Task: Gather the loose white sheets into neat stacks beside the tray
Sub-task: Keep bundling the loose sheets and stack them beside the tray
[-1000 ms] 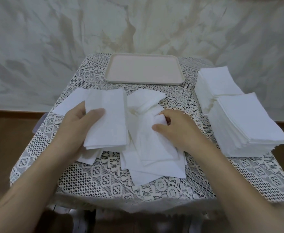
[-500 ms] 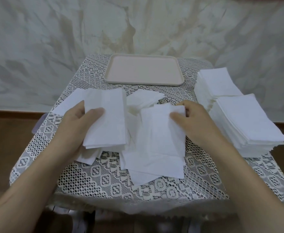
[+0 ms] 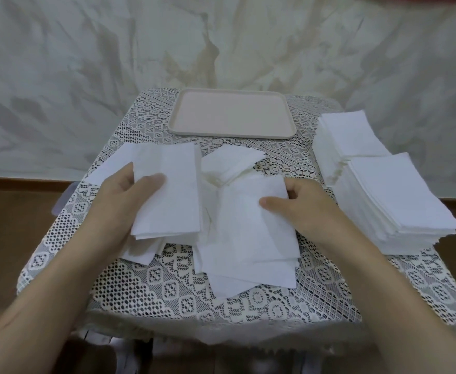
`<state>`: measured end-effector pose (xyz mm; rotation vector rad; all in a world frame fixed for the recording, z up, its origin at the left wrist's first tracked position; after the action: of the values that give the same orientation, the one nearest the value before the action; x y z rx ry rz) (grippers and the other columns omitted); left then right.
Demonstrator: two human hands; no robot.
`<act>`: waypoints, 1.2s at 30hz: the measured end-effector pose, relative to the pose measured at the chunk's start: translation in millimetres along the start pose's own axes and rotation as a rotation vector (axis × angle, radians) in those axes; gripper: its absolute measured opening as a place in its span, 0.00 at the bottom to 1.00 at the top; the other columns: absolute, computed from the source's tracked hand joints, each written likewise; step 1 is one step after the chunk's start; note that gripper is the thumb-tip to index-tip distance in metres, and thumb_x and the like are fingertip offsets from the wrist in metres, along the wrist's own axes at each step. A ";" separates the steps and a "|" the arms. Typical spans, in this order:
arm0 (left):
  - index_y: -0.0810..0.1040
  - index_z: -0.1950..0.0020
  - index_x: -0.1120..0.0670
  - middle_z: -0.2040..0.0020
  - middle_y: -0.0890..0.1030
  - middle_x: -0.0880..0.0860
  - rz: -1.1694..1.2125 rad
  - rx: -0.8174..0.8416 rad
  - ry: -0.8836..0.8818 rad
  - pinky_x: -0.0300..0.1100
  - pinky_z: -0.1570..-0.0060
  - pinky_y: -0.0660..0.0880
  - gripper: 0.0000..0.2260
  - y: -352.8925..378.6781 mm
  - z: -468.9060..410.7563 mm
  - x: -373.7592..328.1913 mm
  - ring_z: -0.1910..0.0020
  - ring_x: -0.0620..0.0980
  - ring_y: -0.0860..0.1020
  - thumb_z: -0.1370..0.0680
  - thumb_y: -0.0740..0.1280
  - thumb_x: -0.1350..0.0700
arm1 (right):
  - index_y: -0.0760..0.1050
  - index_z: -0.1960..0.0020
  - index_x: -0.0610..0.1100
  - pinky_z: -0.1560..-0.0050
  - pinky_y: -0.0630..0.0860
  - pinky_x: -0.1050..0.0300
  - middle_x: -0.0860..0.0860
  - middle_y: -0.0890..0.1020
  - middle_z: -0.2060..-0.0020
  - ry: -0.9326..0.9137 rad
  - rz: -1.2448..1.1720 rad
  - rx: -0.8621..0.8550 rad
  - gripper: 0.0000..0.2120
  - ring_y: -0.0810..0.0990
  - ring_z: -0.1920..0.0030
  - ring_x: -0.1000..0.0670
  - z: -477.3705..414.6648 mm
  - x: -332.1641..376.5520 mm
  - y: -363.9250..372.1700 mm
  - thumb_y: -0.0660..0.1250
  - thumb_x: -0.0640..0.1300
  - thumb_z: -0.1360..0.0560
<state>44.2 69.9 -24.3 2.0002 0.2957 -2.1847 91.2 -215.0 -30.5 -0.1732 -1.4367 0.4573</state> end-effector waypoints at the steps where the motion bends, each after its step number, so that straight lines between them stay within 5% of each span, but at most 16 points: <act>1: 0.83 0.39 0.50 0.46 0.88 0.53 -0.001 0.001 0.002 0.53 0.49 0.80 0.09 0.0 0.0 -0.4 0.50 0.53 0.86 0.16 0.66 0.57 | 0.84 0.50 0.46 0.51 0.82 0.50 0.54 0.88 0.58 0.005 -0.010 -0.029 0.02 0.87 0.57 0.52 -1.4 0.4 -3.1 0.73 0.41 0.23; 11: 0.84 0.41 0.49 0.46 0.88 0.53 -0.022 0.001 0.005 0.55 0.46 0.80 0.08 -2.3 0.8 0.1 0.50 0.53 0.86 0.16 0.66 0.56 | 0.80 0.45 0.45 0.46 0.78 0.50 0.50 0.84 0.51 0.019 0.488 -0.006 0.13 0.82 0.49 0.44 -1.1 3.3 19.5 0.71 0.54 0.23; 17: 0.83 0.39 0.49 0.45 0.88 0.53 -0.015 0.018 -0.005 0.53 0.48 0.80 0.09 2.1 2.9 -0.2 0.50 0.54 0.86 0.16 0.66 0.55 | 0.81 0.44 0.48 0.47 0.82 0.51 0.54 0.87 0.52 -0.011 -0.049 -0.014 0.07 0.87 0.52 0.51 1.2 7.7 -3.5 0.72 0.45 0.22; 20: 0.82 0.39 0.47 0.46 0.88 0.52 0.011 0.031 -0.021 0.54 0.48 0.80 0.09 8.2 5.6 0.8 0.50 0.53 0.86 0.15 0.65 0.55 | 0.82 0.46 0.49 0.57 0.81 0.63 0.57 0.88 0.56 0.018 0.031 0.068 0.07 0.87 0.56 0.55 1.5 0.6 -0.3 0.73 0.41 0.23; 25: 0.81 0.37 0.43 0.45 0.88 0.48 0.090 0.030 -0.041 0.54 0.46 0.82 0.10 15.8 9.1 0.0 0.46 0.51 0.87 0.14 0.64 0.54 | 0.84 0.49 0.42 0.45 0.83 0.41 0.48 0.89 0.55 0.033 -0.116 -0.014 0.04 0.88 0.52 0.44 -0.5 1.0 -8.8 0.74 0.41 0.24; 30: 0.78 0.32 0.46 0.43 0.88 0.48 0.142 0.064 -0.014 0.47 0.51 0.82 0.13 28.5 15.7 -8.4 0.45 0.49 0.86 0.14 0.63 0.56 | 0.83 0.44 0.40 0.53 0.85 0.51 0.45 0.88 0.51 -0.039 -0.591 0.025 0.09 0.88 0.51 0.46 13.2 31.0 -0.7 0.71 0.37 0.24; 34: 0.77 0.30 0.44 0.43 0.87 0.47 0.156 0.086 -0.020 0.38 0.62 0.82 0.13 45.0 18.2 -2.9 0.50 0.45 0.87 0.14 0.61 0.54 | 0.84 0.48 0.43 0.53 0.85 0.52 0.49 0.89 0.55 -0.104 -0.434 -0.103 0.06 0.88 0.54 0.48 17.9 41.3 3.6 0.74 0.40 0.24; 36: 0.76 0.29 0.42 0.40 0.86 0.44 0.164 0.078 -0.052 0.42 0.57 0.83 0.14 49.1 17.0 4.8 0.47 0.44 0.86 0.14 0.62 0.49 | 0.84 0.49 0.44 0.58 0.84 0.57 0.52 0.89 0.57 -0.131 -0.307 -0.150 0.05 0.88 0.57 0.51 19.2 45.1 5.9 0.74 0.42 0.24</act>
<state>39.8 18.1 -29.4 1.9281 0.0384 -2.1726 74.2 -194.6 11.1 -0.0409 -1.5954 0.1112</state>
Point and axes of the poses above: each hand's wrist, its own z-axis away from the middle knuckle, its own y-axis out of the palm, x = y × z, the point moved 10 cm from there along -z, towards the middle knuckle
